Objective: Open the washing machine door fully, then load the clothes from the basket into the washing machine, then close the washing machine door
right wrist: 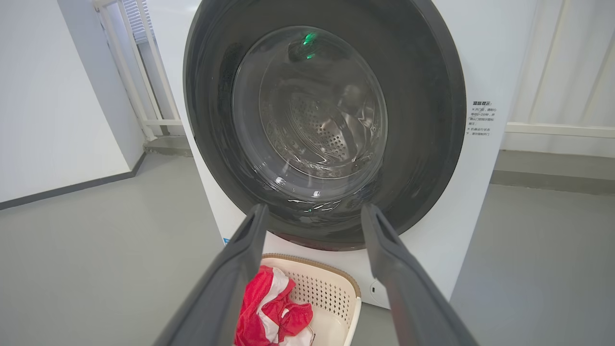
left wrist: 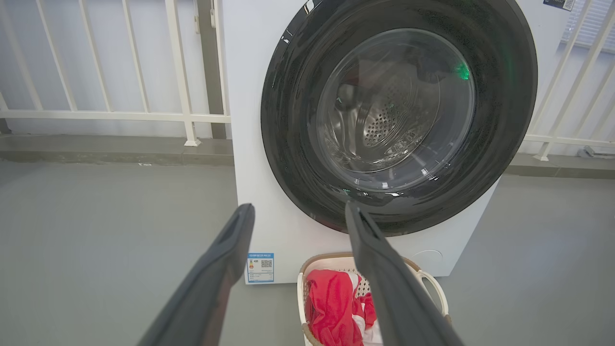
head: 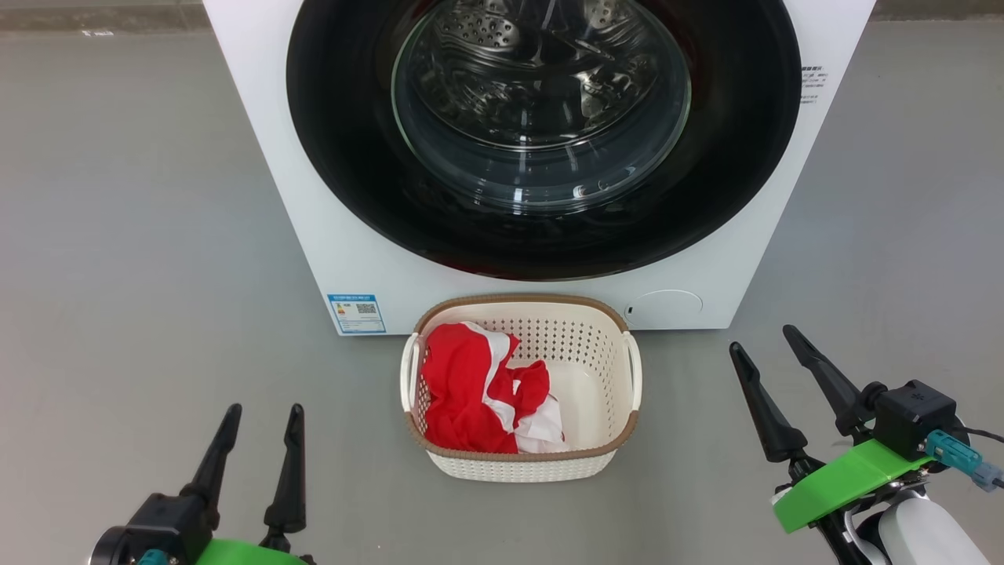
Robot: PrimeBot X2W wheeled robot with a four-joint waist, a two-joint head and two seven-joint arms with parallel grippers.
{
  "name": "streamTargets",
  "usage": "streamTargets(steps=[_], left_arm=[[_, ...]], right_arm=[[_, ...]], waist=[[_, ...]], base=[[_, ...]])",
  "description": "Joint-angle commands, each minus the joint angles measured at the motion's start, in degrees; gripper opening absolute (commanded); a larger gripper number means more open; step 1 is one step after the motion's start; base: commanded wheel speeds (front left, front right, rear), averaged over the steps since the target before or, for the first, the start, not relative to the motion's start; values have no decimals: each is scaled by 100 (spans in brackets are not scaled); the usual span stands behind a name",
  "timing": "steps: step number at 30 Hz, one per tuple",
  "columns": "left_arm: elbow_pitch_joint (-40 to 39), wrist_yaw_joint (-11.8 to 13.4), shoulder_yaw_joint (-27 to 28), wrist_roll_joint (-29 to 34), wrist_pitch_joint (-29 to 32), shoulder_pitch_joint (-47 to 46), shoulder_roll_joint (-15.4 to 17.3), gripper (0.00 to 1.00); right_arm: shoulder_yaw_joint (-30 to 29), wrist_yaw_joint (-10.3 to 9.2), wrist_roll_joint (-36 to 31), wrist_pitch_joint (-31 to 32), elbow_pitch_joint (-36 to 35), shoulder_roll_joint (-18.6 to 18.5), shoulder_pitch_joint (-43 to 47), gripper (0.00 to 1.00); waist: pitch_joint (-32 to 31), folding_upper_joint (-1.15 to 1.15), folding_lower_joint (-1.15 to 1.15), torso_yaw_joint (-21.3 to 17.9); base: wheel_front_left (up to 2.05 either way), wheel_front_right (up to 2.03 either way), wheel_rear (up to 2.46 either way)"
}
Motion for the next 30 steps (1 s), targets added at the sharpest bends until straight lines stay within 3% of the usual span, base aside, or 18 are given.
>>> streamTargets(steps=[1,17,30], left_arm=[[-156,23,168,40,-70,-250,89,100],[-105,64,185,159,-70,-247,89,100],[-64,58,188,149,-70,-243,89,100]], right_arm=[[91,-5,-25,-69,-122,-71,-167,100],[97,-5,-47,-69,-140,-50,-152,100],[103,-5,-25,-69,-127,-60,-160,100]], waist=[[-7,0,0,2],[-37,0,0,8],[-72,0,0,-26]], base=[[0,0,0],[15,15,-29],[102,102,-205]])
